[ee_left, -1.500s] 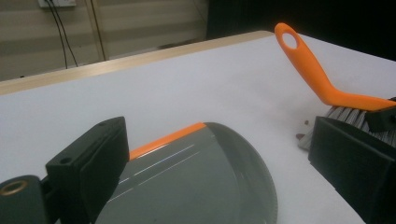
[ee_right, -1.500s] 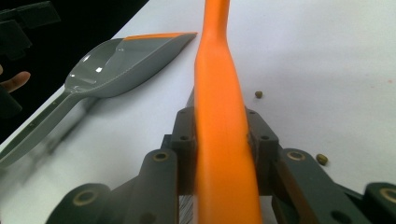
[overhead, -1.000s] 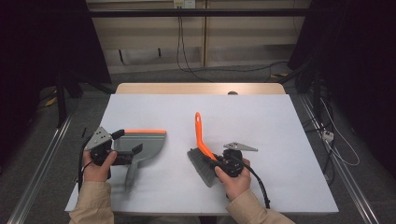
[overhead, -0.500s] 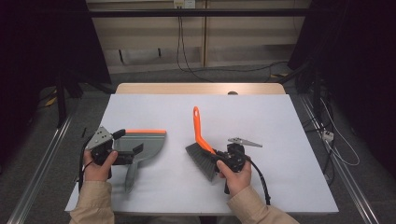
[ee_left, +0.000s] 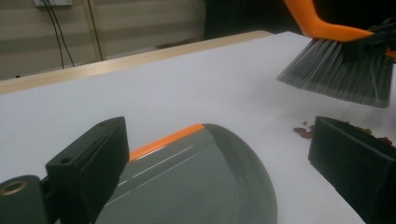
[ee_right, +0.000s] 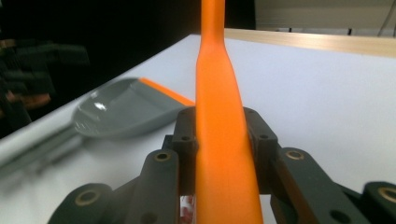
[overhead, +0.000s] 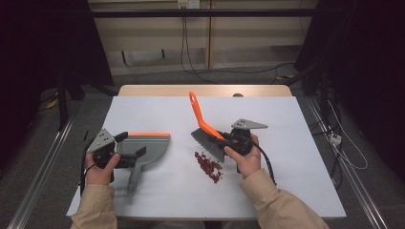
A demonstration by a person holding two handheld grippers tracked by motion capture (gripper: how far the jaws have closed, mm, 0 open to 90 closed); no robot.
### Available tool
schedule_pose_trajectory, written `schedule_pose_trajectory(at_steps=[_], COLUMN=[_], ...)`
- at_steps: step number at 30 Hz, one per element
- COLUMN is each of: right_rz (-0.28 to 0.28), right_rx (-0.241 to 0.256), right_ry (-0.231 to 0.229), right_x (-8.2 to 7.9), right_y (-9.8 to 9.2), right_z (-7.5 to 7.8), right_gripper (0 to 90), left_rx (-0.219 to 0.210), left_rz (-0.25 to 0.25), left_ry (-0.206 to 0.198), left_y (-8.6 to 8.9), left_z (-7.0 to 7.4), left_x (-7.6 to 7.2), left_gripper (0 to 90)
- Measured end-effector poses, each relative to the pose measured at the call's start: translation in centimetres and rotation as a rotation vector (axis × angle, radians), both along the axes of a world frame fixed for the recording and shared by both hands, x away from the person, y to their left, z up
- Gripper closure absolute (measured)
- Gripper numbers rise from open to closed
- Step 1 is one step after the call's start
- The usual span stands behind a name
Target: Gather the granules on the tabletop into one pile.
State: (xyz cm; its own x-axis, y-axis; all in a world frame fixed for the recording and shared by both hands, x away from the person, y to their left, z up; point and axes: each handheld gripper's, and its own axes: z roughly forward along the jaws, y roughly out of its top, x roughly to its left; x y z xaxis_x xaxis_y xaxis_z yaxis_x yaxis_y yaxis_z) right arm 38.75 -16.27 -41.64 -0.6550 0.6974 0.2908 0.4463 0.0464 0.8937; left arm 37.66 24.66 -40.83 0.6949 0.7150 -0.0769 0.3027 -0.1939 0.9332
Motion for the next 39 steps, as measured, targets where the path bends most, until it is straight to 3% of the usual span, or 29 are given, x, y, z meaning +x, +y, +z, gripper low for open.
schedule_pose_trajectory(at_steps=[5, 11, 16, 21, 28, 39], right_rz=[0.073, 0.156, 0.222, 0.299, 0.408, 0.499], right_rx=[-0.100, -0.146, -0.199, -0.267, -0.301, -0.342], right_ry=[-0.089, -0.143, -0.162, -0.211, -0.240, -0.254], right_x=[1.9, 2.8, 3.5, 3.2, 2.2, 0.5], right_y=[-0.8, -1.2, -0.7, 0.3, 1.0, 1.1], right_z=[-1.0, -2.2, -2.8, -3.0, -3.0, -2.8], right_gripper=[71.0, 71.0, 71.0, 71.0, 71.0, 70.2], left_rx=[-0.016, -0.014, -0.010, -0.011, -0.005, -0.009], left_rz=[0.002, 0.003, 0.002, 0.004, 0.004, 0.011], left_ry=[-0.002, 0.003, 0.003, 0.007, 0.003, 0.003], left_y=[0.1, -0.1, -0.1, -0.1, 0.0, 0.0], left_z=[0.1, 0.0, -0.1, -0.2, -0.1, -0.1], left_x=[0.0, 0.1, 0.2, 0.2, 0.2, 0.1], left_gripper=[5.1, 5.2, 5.2, 5.2, 5.2, 5.2])
